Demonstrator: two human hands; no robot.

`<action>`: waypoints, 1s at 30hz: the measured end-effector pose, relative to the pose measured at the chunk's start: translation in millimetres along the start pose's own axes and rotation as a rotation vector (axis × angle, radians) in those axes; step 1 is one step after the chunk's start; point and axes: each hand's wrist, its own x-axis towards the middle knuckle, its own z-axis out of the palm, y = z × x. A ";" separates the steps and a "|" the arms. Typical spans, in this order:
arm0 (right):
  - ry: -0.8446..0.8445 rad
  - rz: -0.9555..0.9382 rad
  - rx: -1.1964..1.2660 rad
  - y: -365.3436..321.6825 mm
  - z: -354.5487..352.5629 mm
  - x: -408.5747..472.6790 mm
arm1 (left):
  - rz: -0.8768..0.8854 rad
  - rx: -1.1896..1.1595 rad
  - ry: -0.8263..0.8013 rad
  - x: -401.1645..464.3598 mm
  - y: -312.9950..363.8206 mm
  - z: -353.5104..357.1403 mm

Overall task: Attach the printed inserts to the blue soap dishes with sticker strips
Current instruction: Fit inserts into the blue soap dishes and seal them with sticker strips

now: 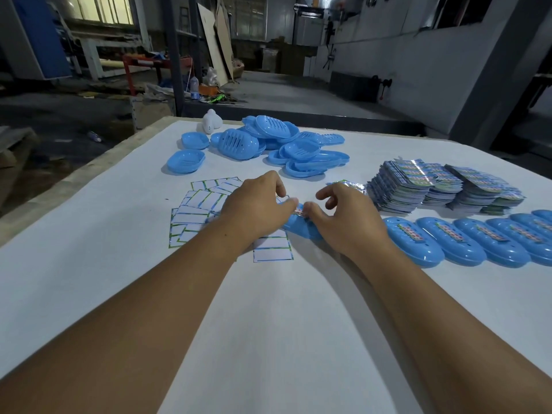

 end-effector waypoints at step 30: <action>-0.223 0.195 -0.366 14.2 -59.5 -20.7 | 0.009 -0.028 0.063 0.1 -14.5 1.1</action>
